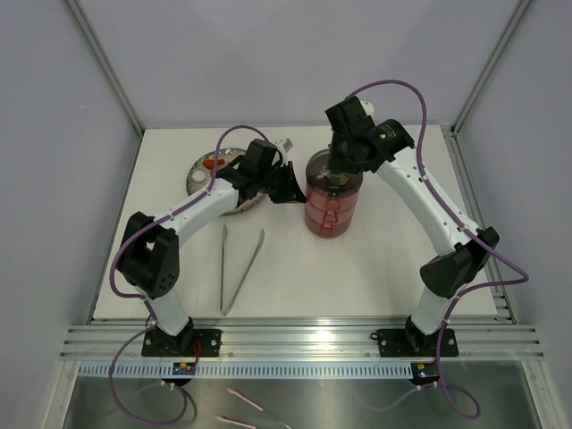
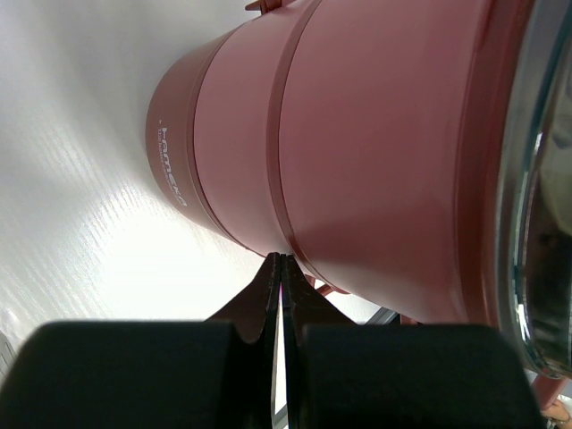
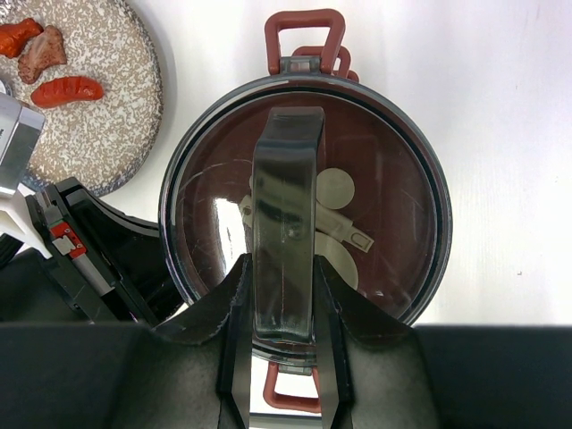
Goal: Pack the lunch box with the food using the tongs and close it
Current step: Adjust the box lid on the packing box.
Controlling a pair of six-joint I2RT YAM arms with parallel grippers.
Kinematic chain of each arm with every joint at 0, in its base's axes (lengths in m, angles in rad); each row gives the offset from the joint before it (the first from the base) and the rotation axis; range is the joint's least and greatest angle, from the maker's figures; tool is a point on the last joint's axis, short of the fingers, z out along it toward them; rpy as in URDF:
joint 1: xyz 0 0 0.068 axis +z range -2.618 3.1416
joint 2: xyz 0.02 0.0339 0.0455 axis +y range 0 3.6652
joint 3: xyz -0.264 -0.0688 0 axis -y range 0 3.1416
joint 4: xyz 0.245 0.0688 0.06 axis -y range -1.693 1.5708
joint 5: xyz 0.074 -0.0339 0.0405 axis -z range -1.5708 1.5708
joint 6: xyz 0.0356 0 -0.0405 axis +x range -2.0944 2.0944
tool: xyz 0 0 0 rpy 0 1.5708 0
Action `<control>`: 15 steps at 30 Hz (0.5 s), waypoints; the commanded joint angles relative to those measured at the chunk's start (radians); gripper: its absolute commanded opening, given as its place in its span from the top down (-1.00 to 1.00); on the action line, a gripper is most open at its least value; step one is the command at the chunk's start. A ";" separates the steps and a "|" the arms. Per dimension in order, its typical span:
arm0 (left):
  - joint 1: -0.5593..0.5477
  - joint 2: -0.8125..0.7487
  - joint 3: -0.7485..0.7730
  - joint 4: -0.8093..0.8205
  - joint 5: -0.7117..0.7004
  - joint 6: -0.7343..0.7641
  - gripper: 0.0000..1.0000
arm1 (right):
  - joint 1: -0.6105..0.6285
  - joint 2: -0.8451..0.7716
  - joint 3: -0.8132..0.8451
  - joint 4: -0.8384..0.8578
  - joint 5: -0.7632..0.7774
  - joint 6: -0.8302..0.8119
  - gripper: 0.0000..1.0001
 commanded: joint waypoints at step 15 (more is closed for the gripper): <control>-0.007 -0.020 0.006 0.027 -0.008 0.017 1.00 | 0.003 -0.033 -0.083 -0.124 -0.036 -0.050 1.00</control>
